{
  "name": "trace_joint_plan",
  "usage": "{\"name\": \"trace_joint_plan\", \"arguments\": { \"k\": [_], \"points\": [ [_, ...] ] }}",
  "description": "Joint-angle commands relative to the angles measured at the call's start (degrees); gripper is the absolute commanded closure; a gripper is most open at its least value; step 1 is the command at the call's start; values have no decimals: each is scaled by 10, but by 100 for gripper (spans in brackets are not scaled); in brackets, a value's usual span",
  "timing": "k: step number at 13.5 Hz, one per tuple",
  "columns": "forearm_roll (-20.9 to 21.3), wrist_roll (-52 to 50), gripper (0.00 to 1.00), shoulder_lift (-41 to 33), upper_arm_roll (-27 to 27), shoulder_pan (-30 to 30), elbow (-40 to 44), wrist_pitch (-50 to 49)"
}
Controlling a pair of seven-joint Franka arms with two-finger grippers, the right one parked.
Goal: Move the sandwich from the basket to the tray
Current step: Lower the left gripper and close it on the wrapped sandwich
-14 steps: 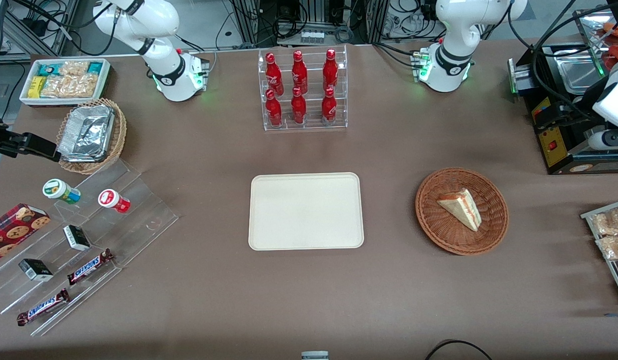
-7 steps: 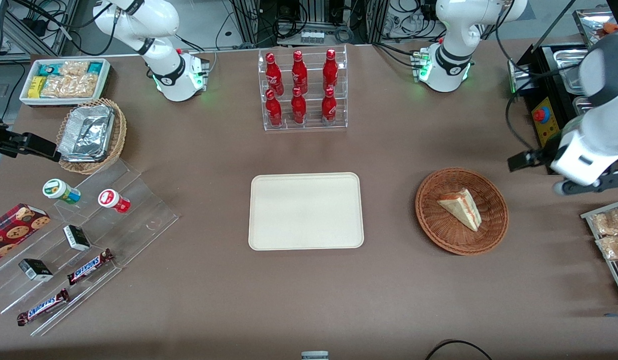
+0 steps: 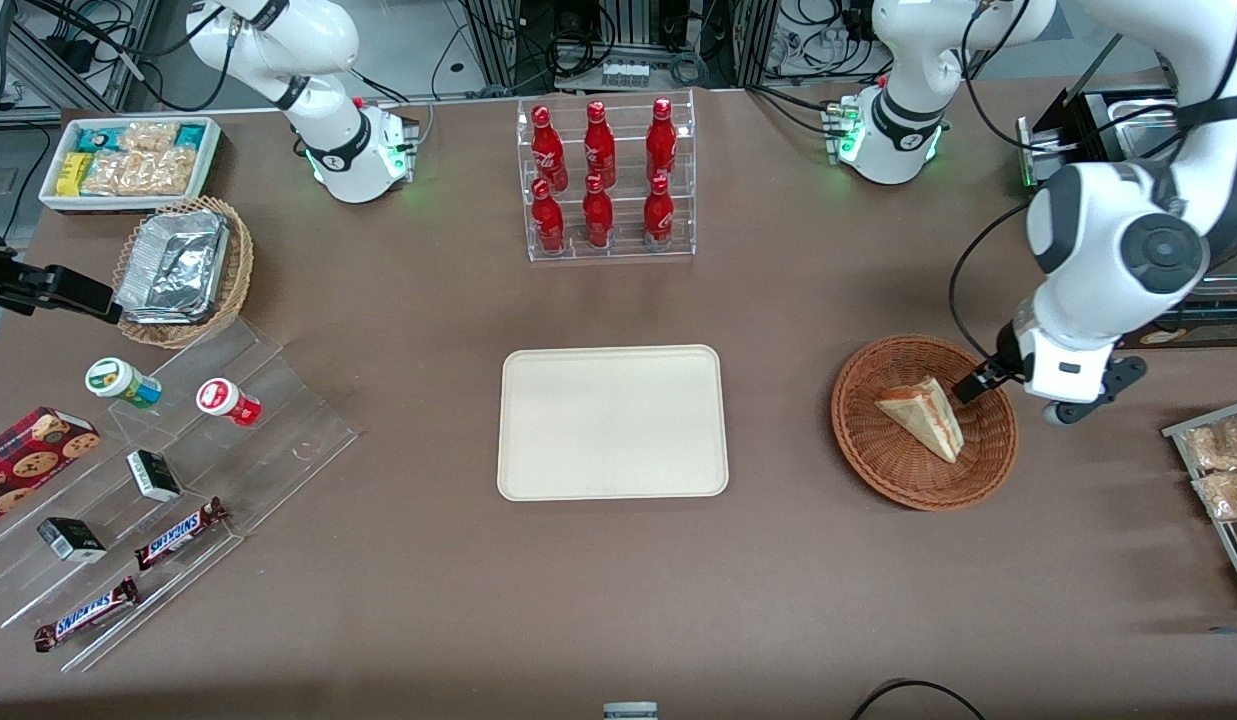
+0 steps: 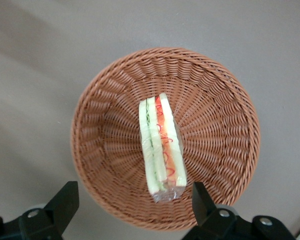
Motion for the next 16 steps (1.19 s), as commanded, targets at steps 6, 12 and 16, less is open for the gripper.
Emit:
{"name": "trace_joint_plan", "arguments": {
  "k": [6,12,16],
  "points": [
    [7,-82,0,42,-1,-27,-33,71],
    [7,-84,0,89,-1,-27,-49,131],
    [7,-101,31,99,-1,-24,-50,140]
  ]
}}
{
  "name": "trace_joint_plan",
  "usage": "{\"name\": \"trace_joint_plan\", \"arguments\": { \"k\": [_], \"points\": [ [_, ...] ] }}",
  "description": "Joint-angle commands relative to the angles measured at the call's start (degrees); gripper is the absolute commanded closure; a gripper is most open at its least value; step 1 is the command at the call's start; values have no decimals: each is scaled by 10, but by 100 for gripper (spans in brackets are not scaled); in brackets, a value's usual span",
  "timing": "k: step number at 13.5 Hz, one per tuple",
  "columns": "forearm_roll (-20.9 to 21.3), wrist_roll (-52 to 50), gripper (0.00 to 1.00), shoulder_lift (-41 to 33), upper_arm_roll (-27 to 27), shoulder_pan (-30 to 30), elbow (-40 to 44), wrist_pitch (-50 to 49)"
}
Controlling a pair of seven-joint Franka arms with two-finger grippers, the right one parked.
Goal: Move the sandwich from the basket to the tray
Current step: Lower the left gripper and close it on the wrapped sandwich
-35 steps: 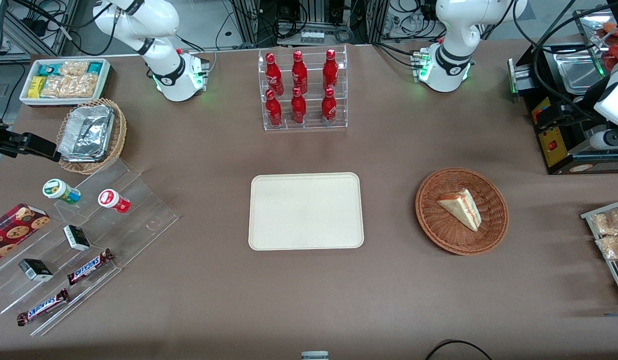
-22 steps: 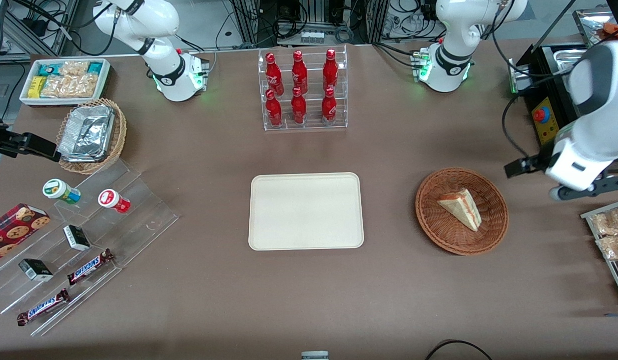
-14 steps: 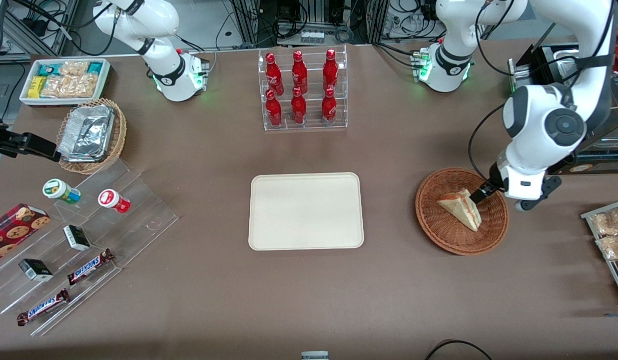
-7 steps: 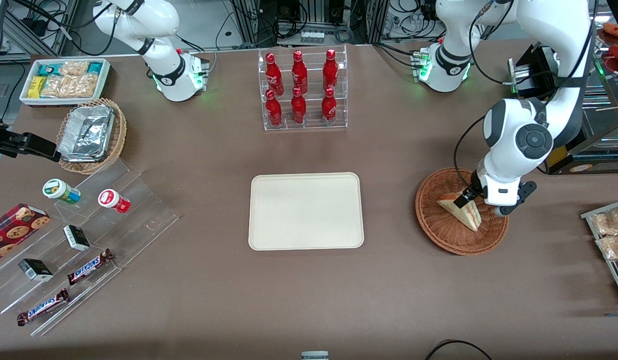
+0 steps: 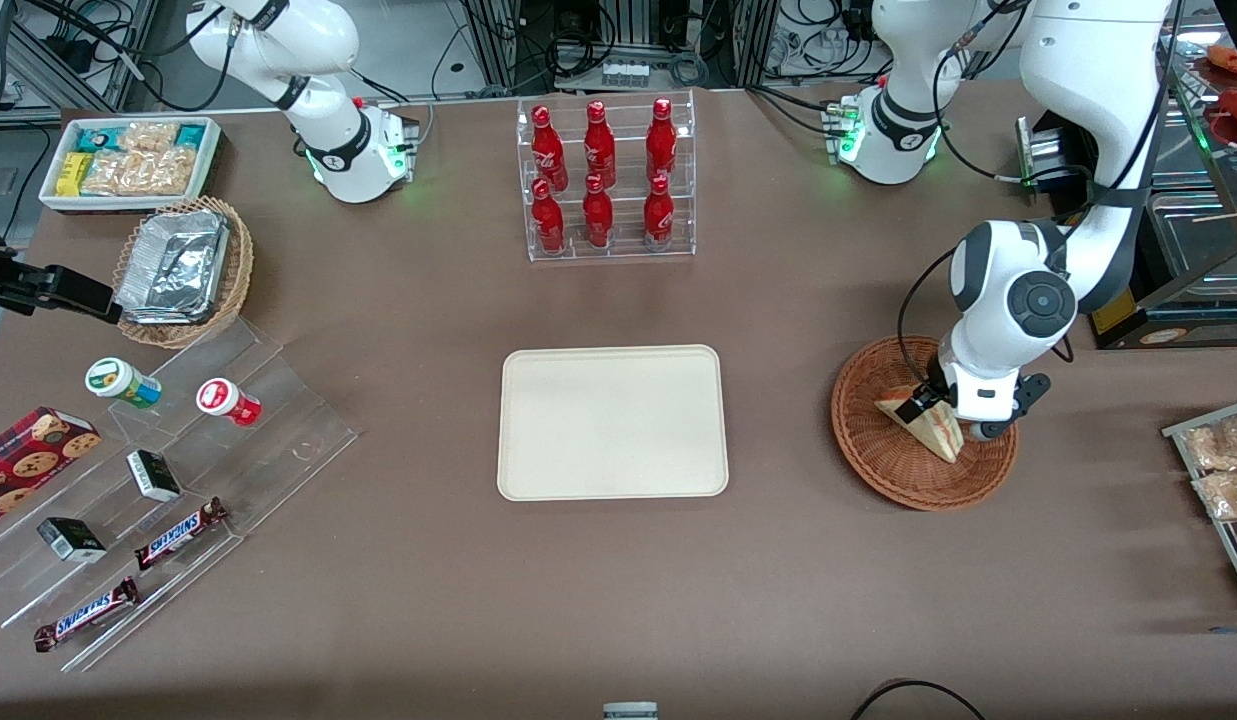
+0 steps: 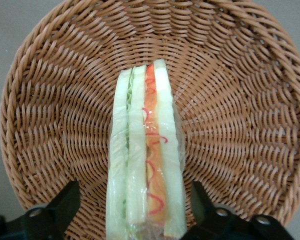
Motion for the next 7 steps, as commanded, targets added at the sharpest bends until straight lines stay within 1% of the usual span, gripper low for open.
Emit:
{"name": "trace_joint_plan", "arguments": {
  "k": [1,2,3,5,7],
  "points": [
    [7,-33,61,-3,0,-1,-4,20],
    [7,-34,77,-3,0,-2,-3,21],
    [7,-34,88,-4,0,-2,-2,22],
    [7,-33,90,-11,0,-3,3,17],
    [14,-29,90,-45,-1,-16,4,-2]
  ]
}}
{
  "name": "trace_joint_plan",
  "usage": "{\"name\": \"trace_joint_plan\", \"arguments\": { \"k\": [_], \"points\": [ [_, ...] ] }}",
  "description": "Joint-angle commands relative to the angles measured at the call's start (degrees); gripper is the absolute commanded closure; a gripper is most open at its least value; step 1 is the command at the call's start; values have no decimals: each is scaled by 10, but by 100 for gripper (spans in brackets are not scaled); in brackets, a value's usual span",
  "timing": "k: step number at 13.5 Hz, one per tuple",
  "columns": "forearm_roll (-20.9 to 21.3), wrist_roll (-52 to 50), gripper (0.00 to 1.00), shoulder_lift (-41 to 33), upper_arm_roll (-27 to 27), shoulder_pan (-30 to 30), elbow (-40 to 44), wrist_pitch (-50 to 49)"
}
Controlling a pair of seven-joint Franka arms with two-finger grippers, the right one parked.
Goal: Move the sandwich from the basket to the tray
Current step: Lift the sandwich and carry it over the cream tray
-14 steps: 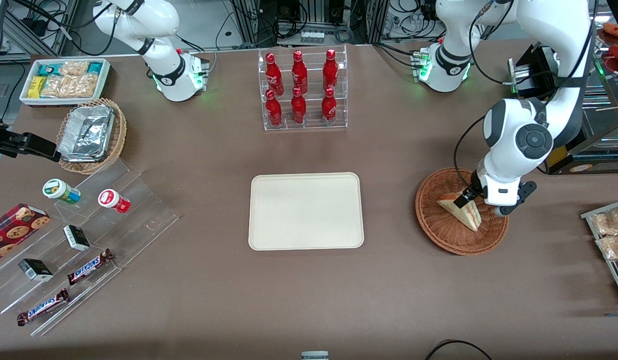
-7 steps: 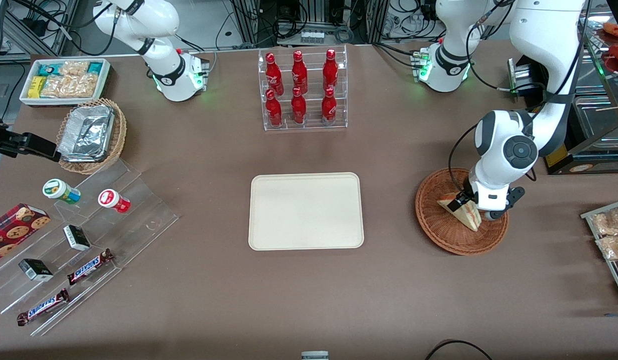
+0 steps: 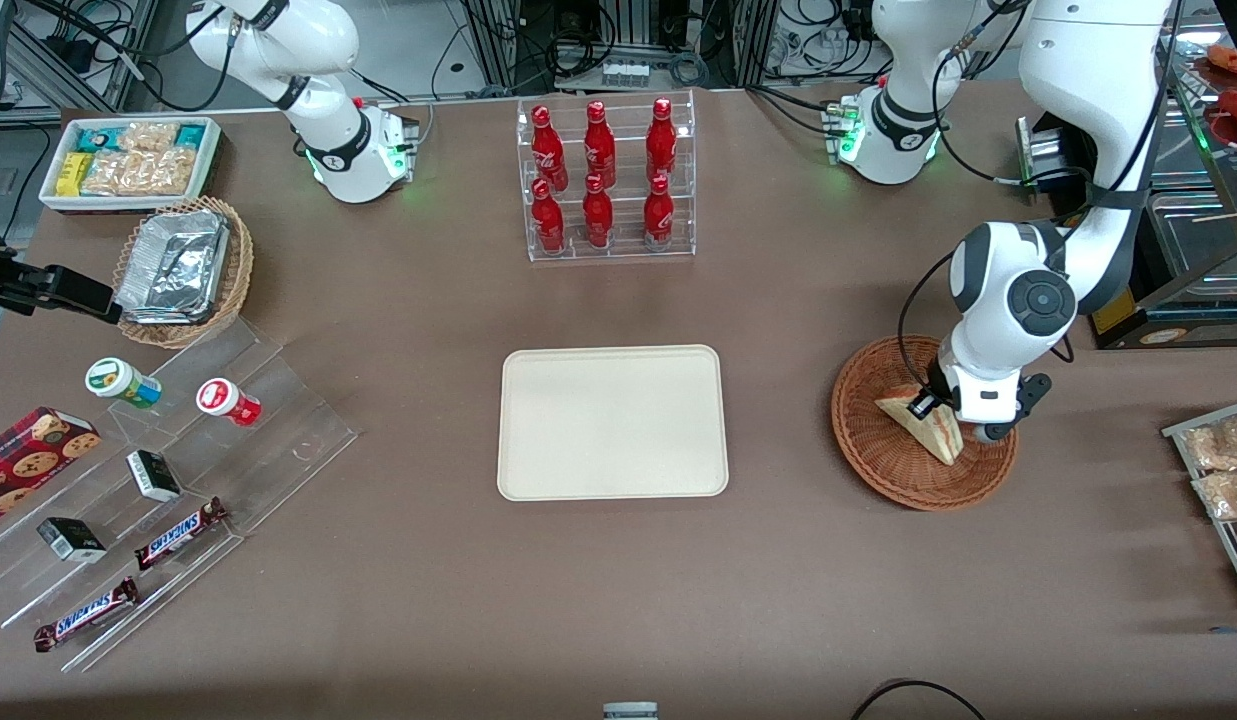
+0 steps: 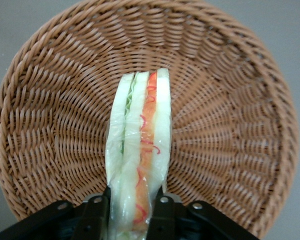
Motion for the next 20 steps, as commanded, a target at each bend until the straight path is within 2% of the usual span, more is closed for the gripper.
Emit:
{"name": "trace_joint_plan", "arguments": {
  "k": [1,4,6,8,12,15,18,20],
  "points": [
    [15,-9,90,-58,0,-15,5,-47],
    [16,-12,90,-85,-5,-48,86,-192],
    [16,-14,90,-78,-6,-105,152,-277],
    [16,-15,90,-53,-6,-171,202,-319],
    [14,-60,88,53,-6,-286,311,-331],
    [8,-63,88,176,-6,-356,433,-328],
    [9,-53,87,237,-6,-385,496,-316],
    [13,-54,87,273,-6,-400,520,-273]
  ]
}}
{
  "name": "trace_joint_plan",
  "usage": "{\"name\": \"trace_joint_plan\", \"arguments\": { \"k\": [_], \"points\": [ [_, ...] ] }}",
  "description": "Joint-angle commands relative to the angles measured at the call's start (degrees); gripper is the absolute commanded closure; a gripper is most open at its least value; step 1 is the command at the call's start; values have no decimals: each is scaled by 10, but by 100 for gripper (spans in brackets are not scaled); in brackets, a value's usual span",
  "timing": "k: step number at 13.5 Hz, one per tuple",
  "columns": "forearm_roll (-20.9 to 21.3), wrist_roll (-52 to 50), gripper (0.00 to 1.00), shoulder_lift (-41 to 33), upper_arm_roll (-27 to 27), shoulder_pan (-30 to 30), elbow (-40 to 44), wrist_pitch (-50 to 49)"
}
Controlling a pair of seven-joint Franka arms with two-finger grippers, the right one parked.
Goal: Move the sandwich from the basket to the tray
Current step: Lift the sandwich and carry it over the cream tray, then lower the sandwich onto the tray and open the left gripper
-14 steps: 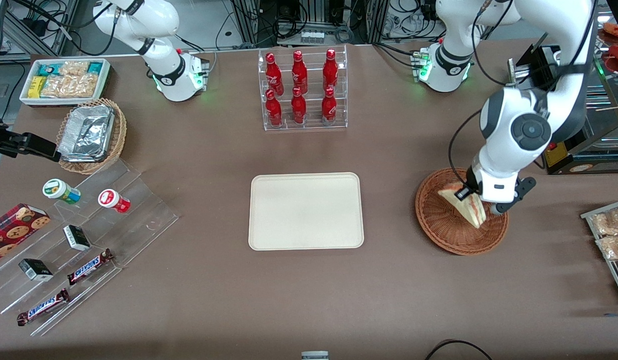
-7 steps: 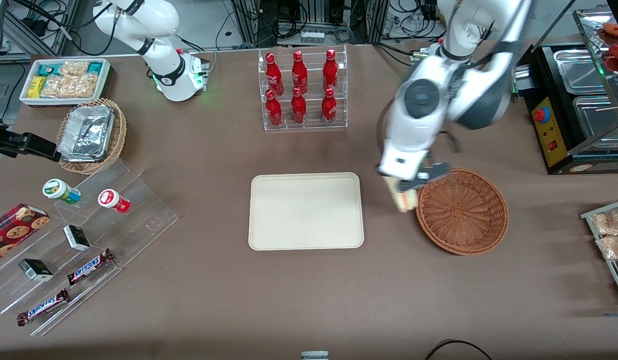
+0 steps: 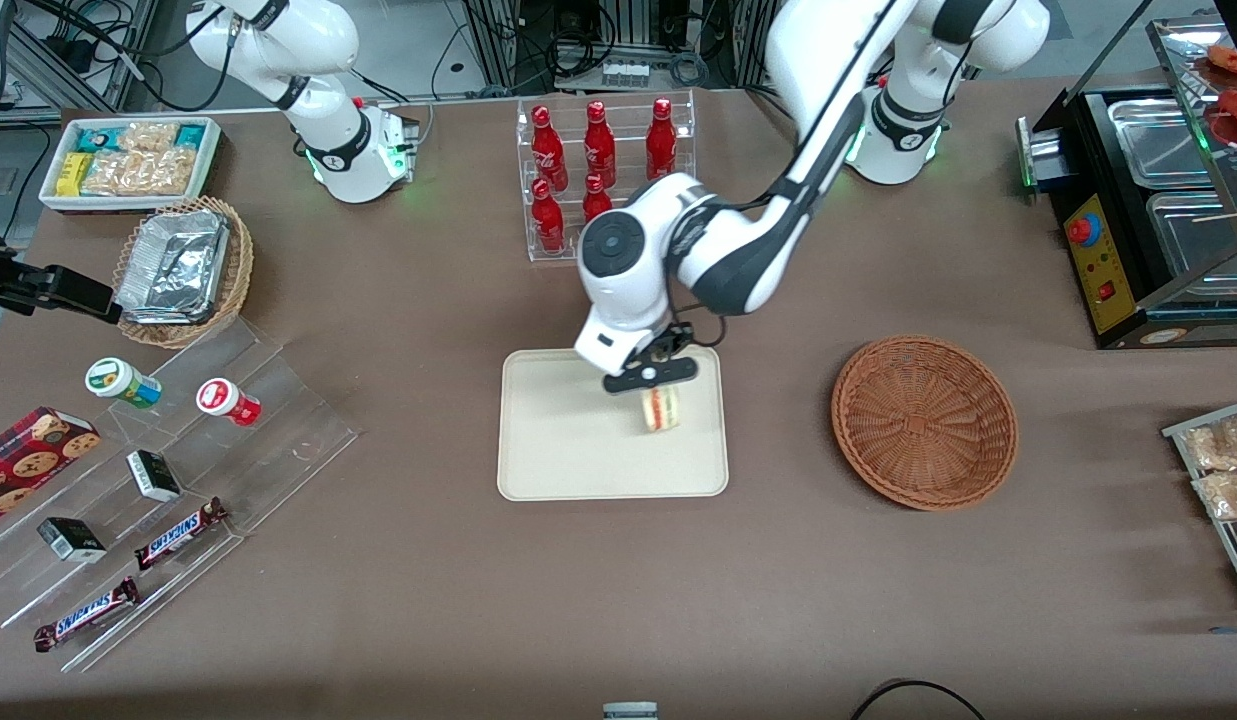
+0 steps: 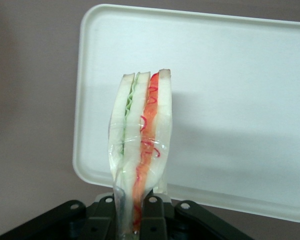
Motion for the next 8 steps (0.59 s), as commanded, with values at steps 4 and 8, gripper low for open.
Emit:
{"name": "trace_joint_plan", "arguments": {
  "k": [4,8],
  "points": [
    [11,5,88,86,8,-28,67,75],
    [34,7,88,111,8,-30,76,80]
  ]
}}
